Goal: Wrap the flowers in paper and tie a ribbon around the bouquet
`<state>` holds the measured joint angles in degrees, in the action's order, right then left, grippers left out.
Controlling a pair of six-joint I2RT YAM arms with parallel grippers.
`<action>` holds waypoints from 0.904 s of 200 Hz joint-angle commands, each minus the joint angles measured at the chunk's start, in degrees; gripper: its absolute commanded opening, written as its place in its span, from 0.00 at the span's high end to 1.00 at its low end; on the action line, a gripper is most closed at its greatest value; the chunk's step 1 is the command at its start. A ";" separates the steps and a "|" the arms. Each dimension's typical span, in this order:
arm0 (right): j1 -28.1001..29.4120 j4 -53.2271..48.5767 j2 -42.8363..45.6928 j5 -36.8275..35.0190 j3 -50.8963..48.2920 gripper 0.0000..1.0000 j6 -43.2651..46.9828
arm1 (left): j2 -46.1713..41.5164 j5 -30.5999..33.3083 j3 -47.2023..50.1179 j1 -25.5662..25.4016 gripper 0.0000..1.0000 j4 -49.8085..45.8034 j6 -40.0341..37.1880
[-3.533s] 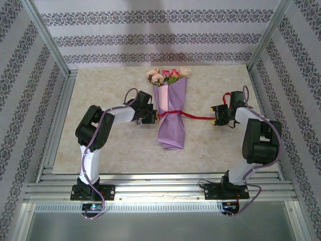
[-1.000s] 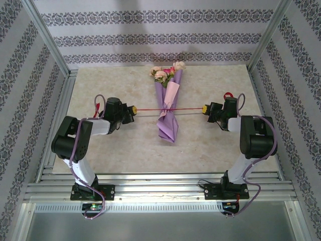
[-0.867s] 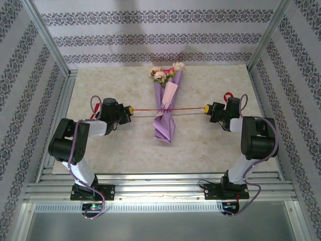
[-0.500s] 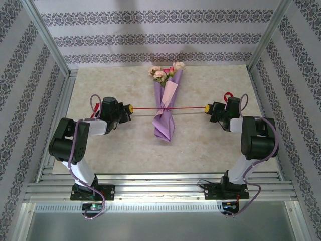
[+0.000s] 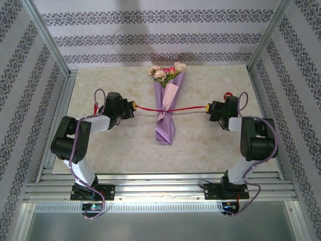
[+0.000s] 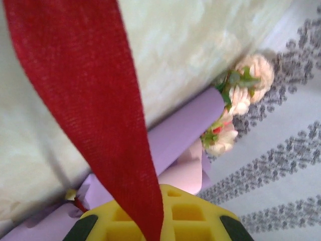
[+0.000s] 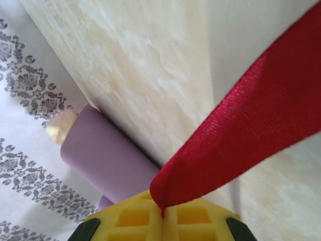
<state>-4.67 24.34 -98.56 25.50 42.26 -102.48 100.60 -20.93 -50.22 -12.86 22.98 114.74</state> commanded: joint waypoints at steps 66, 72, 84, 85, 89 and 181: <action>-8.09 -5.00 7.57 -1.60 -5.54 1.00 7.02 | -6.00 0.93 4.32 3.09 1.00 -4.67 -4.52; -9.42 -4.96 7.51 -1.27 -5.97 1.00 7.15 | -6.86 0.94 5.50 4.40 1.00 -5.06 -4.60; -12.16 -4.28 7.01 -0.38 -6.69 1.00 7.63 | -8.78 1.06 7.65 7.36 1.00 -6.63 -4.98; -12.36 -4.24 7.00 -0.33 -6.77 1.00 7.68 | -8.94 1.15 7.88 7.61 1.00 -6.72 -5.06; -13.08 -4.15 6.84 -0.13 -6.90 1.00 7.90 | -9.52 1.27 8.55 8.51 1.00 -7.08 -5.33; -13.40 -5.48 6.80 0.70 -7.23 1.00 7.99 | -8.89 -4.44 8.72 9.32 0.96 -13.87 -5.87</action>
<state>-18.11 19.11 -92.49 34.02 34.98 -95.55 91.05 -27.24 -39.59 -4.38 15.64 109.86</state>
